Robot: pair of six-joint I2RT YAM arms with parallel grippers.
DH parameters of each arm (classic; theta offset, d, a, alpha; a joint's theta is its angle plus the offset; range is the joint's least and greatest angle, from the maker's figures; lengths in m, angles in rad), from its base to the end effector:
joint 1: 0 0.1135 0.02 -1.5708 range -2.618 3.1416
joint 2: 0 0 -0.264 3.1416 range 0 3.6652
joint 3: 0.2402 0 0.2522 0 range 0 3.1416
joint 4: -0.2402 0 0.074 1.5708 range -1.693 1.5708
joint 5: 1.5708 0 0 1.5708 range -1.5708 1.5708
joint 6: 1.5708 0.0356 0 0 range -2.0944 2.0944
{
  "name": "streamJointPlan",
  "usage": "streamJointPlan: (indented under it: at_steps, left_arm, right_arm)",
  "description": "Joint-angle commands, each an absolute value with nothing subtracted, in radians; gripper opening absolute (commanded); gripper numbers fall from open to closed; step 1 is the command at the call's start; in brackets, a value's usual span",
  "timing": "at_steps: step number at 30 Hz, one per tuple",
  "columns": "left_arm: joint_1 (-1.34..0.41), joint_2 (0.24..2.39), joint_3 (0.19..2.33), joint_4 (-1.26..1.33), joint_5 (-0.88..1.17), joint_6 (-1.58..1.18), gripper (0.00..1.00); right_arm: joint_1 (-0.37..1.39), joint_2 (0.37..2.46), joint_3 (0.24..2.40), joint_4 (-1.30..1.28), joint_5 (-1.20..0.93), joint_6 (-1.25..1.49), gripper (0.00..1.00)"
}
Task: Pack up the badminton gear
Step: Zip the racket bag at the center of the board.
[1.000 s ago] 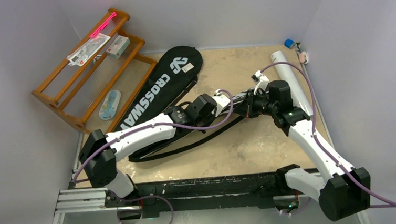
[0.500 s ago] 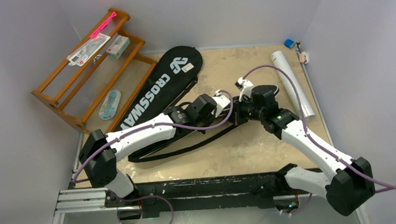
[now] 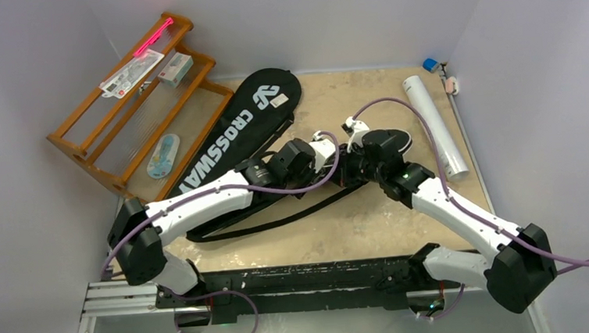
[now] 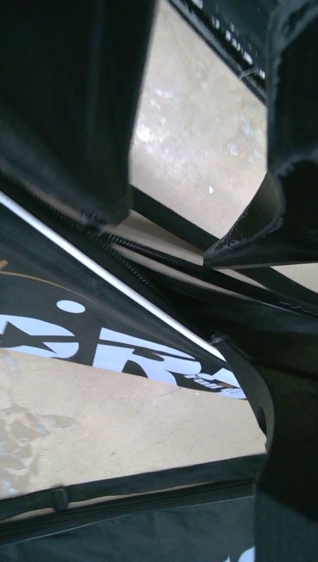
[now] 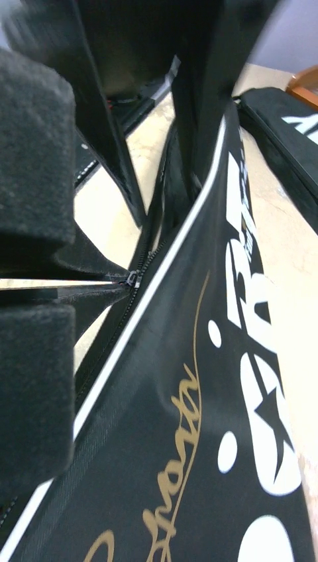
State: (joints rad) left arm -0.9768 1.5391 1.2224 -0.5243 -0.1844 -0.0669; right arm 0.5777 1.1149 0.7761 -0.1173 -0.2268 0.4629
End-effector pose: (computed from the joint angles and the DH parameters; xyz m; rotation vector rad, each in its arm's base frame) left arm 0.1933 -0.2746 0.2769 0.9819 2.2008 -0.2656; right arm 0.2070 0.1445 0.2778 -0.2725 2.1128 0.8684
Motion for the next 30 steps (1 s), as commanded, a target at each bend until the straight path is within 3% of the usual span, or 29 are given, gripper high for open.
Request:
streamJointPlan:
  at_steps: [1,7,10,12,17,26,30]
  left_arm:
    - [-0.993,1.407,1.223,-0.414,-0.153,-0.068,0.40]
    - [-1.003,1.314,1.213,-0.546,-0.133,-0.133,0.55]
    - [-1.003,1.285,1.196,-0.625,-0.182,-0.139,0.69]
    - [-1.003,1.290,1.179,-0.668,-0.244,-0.112,0.73]
    - [-1.003,1.380,1.173,-0.710,-0.335,-0.090,0.76]
    - [-1.003,1.408,1.126,-0.680,-0.242,-0.120,0.84]
    - [-1.003,1.416,1.083,-0.665,-0.250,-0.118,0.80]
  right_arm:
    - [0.501,1.117,0.826,-0.153,-0.249,0.459,0.00]
    - [0.459,1.151,0.851,-0.153,-0.309,0.443,0.00]
    - [0.457,1.156,0.852,-0.153,-0.309,0.439,0.00]
    - [0.455,1.157,0.854,-0.157,-0.310,0.435,0.00]
    - [0.444,1.144,0.853,-0.156,-0.331,0.438,0.00]
    - [0.426,1.138,0.864,-0.172,-0.333,0.437,0.00]
    - [0.423,1.137,0.865,-0.170,-0.339,0.437,0.00]
